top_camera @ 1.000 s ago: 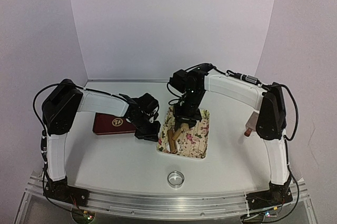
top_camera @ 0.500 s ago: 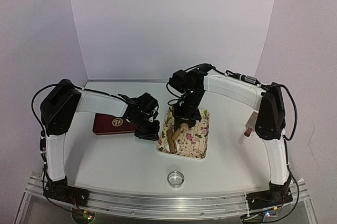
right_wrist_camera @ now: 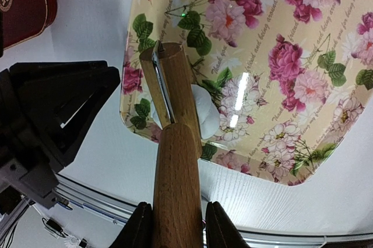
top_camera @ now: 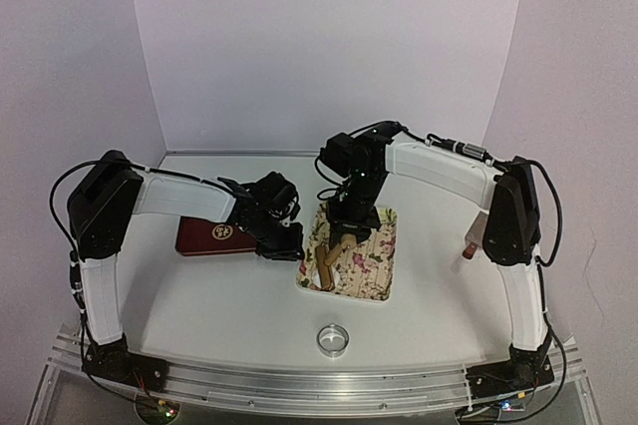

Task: Roll out the dumpling wrappers from the dough
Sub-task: Flatten out the dough on the work surface.

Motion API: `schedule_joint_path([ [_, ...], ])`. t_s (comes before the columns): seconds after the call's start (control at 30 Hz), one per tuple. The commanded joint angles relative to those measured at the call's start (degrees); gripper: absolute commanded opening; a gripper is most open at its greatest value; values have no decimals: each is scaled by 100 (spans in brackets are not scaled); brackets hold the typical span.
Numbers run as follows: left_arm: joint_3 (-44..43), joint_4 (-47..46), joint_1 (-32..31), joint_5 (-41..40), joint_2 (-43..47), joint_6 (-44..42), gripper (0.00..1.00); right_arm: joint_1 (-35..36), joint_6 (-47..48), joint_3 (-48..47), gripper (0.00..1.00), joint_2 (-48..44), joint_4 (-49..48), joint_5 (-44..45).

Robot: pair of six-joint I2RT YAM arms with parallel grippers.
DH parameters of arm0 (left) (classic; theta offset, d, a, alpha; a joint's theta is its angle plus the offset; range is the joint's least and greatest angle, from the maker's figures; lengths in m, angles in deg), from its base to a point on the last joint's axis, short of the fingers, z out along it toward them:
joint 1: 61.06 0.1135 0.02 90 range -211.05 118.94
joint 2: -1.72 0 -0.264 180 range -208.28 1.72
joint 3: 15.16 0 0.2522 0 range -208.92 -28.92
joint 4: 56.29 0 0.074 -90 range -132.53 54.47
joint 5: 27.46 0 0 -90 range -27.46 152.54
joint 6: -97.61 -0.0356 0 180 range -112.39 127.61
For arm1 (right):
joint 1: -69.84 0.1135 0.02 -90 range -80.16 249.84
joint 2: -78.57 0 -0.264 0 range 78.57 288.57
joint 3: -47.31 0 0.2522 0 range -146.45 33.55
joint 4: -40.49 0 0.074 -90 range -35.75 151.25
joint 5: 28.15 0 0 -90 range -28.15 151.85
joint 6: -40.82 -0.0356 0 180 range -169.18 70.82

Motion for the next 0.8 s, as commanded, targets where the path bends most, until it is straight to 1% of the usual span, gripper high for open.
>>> schedule_joint_path([
  [0.0,5,-478,-50,150,316,23,15,94,68,574,0,859,89,1116],
  [0.1,-36,-413,-53,222,173,11,16,91,70,573,0,868,98,1114],
  [0.23,-222,-67,-52,66,-56,12,16,94,70,565,0,869,110,1113],
  [0.4,-470,257,-69,-145,-278,-55,19,88,81,556,0,878,97,1104],
  [0.67,-596,348,-129,75,-584,-167,24,94,105,492,0,878,110,1156],
  [0.7,-615,380,-130,90,-658,-175,23,88,100,487,0,879,122,1190],
  [0.77,-681,524,-137,16,-781,-181,10,85,93,511,0,874,173,1252],
])
